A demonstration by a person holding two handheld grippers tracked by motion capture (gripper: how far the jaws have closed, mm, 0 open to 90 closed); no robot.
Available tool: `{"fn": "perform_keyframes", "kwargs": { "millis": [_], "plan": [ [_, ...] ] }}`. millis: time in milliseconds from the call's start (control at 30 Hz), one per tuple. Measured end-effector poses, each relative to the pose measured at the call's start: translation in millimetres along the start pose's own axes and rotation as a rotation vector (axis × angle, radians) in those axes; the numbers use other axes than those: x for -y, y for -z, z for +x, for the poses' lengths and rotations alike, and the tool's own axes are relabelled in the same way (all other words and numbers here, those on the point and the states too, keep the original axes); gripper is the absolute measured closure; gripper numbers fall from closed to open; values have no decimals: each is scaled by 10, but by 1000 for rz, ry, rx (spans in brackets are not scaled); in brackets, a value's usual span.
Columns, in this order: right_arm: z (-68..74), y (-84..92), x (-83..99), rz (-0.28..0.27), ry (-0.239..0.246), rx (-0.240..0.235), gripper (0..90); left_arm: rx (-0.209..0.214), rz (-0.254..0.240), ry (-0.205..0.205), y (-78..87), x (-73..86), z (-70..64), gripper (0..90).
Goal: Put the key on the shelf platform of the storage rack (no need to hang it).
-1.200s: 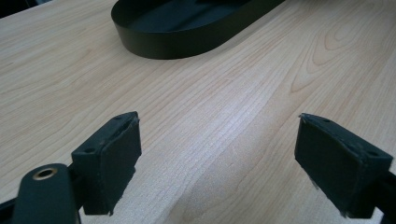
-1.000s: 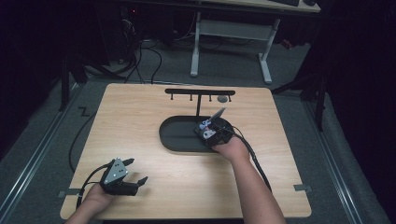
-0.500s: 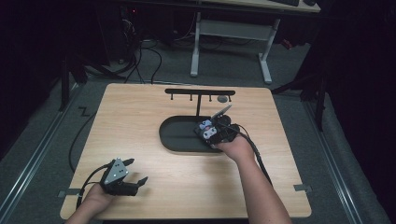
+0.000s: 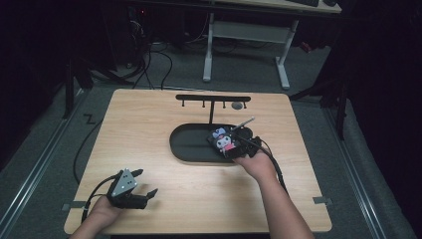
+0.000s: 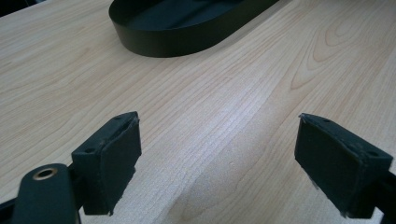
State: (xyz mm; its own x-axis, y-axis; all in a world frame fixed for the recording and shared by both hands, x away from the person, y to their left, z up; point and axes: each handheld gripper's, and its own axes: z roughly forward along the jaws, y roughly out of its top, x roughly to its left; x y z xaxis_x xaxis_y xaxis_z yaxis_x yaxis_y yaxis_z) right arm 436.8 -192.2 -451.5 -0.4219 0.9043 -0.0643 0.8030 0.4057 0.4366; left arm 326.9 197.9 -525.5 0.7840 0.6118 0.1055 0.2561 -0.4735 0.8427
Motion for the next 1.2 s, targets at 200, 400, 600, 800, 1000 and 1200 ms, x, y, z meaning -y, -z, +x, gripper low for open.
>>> {"fn": "perform_keyframes", "kwargs": {
  "millis": [200,400,600,800,1000,1200],
  "plan": [
    [25,43,158,-46,20,-19,185,-2,2,1,1,2,-5,155],
    [39,82,336,-97,30,-44,187,-10,-5,-9,11,7,-20,155],
    [100,92,568,-185,44,-11,143,-16,-8,-4,17,9,-18,155],
    [116,80,810,-270,14,-14,134,-18,-7,0,15,9,-15,155],
    [112,59,1084,-340,-18,-8,106,-20,-15,-6,23,14,-25,155],
    [164,60,1457,-417,-62,0,99,-18,-12,-8,18,11,-23,155]
  ]
}}
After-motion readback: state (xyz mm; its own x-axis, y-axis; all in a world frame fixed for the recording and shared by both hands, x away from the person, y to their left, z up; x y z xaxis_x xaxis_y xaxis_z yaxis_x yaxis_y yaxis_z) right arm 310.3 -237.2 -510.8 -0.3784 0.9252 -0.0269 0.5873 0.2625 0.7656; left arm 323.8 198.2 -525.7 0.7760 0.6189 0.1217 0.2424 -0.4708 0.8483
